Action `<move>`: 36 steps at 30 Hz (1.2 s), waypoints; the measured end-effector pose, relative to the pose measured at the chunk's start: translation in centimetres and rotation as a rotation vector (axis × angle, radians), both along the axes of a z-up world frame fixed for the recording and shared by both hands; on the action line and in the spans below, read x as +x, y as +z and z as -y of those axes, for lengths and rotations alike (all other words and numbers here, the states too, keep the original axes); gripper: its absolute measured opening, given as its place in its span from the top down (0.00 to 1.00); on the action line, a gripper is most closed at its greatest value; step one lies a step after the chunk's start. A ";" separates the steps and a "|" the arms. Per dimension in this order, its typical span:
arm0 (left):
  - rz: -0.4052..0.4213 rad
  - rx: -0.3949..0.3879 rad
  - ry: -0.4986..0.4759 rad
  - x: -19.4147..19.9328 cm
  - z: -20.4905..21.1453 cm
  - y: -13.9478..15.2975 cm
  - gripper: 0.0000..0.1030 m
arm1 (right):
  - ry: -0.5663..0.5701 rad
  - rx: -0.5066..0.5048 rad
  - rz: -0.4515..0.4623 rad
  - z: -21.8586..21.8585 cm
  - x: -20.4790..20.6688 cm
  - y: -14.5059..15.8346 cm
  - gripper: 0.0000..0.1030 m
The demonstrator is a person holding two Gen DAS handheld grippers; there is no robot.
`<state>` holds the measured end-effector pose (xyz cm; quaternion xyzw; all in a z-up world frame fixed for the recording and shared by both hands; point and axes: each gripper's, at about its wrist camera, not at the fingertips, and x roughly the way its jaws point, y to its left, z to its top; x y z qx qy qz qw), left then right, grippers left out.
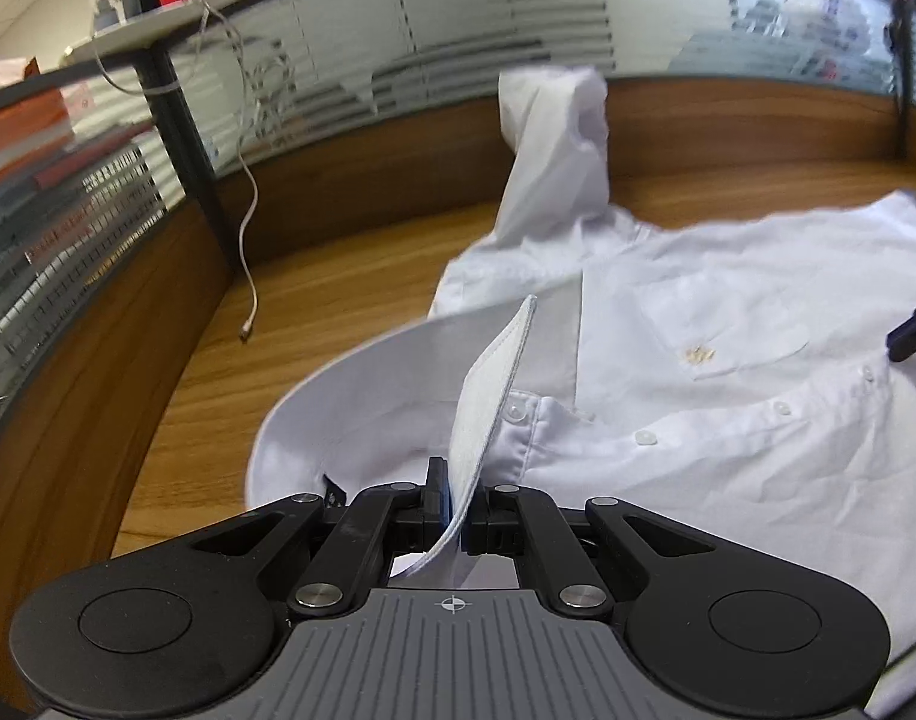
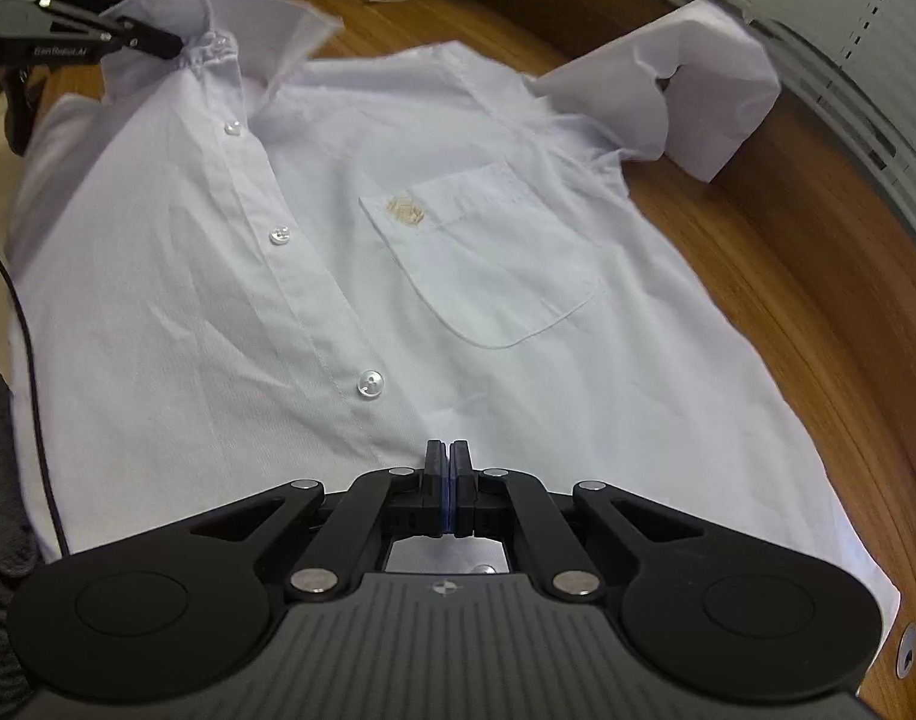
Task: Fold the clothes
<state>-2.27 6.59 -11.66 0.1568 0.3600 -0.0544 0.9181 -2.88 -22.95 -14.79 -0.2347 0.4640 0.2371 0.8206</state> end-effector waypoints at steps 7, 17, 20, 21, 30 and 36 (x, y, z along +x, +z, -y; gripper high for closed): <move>-0.069 0.089 0.001 1.1 0.2 -2.9 0.80 | -0.047 -0.048 0.011 -1.8 -0.2 -1.5 0.93; 0.029 -0.137 0.057 -0.4 -3.5 3.9 0.45 | -0.406 0.051 0.042 4.3 -5.8 2.7 0.64; 0.014 -0.160 0.011 -1.9 -3.5 5.2 0.40 | -0.550 0.086 0.012 6.5 -8.6 2.7 0.58; 0.009 -0.166 -0.006 -2.4 -3.4 5.6 0.39 | -0.587 0.094 0.003 7.1 -9.5 2.5 0.58; -0.190 -0.088 -0.096 -3.7 -0.2 0.9 0.39 | -0.848 0.102 -0.078 10.5 -13.2 -0.9 0.57; -0.250 -0.098 -0.013 -1.6 0.4 -2.2 0.39 | -0.966 0.153 -0.073 12.9 -12.4 -1.2 0.46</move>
